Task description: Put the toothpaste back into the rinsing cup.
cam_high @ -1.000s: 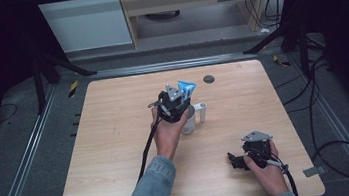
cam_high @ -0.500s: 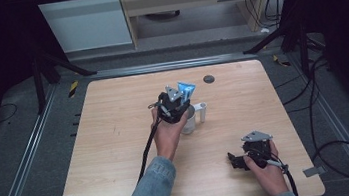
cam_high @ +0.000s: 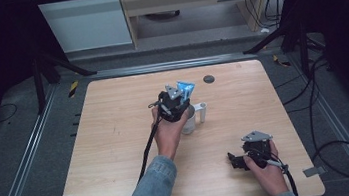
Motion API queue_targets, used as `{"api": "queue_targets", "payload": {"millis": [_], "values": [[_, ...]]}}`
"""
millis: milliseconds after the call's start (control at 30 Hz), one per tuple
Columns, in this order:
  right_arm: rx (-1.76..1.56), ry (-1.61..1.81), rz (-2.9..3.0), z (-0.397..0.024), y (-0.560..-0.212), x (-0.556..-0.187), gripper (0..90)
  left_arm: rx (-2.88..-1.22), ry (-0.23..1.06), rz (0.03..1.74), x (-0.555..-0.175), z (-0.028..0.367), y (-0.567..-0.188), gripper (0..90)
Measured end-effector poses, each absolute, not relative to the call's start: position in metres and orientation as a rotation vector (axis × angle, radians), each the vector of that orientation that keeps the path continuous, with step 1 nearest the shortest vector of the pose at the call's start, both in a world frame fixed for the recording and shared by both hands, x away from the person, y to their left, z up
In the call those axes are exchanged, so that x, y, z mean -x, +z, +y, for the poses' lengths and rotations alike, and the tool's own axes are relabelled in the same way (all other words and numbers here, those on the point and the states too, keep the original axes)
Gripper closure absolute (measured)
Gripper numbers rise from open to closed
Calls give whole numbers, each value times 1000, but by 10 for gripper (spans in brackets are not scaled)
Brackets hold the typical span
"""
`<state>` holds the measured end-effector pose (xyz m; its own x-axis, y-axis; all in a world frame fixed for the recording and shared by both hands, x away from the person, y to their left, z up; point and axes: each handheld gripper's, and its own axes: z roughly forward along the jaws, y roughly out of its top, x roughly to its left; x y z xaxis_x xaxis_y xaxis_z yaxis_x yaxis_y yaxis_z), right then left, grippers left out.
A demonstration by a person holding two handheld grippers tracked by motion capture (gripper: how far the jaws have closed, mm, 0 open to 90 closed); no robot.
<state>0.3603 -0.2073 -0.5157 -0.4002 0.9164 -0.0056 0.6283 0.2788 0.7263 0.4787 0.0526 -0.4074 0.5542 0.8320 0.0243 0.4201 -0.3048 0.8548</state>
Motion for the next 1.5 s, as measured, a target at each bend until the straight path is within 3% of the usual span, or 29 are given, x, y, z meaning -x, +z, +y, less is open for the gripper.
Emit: {"api": "queue_targets", "payload": {"millis": [767, 1200, 1500], "values": [[-1390, 912, 2129, -207, -516, -360, 4, -1913, 618, 1038, -480, 52, -408, 684], [-1389, 912, 2129, -207, -516, -360, 4, -1921, 631, 1037, -481, 53, -410, 618], [-1389, 912, 2129, -207, -516, -360, 4, -1902, 648, 1029, -479, 54, -409, 506]]}}
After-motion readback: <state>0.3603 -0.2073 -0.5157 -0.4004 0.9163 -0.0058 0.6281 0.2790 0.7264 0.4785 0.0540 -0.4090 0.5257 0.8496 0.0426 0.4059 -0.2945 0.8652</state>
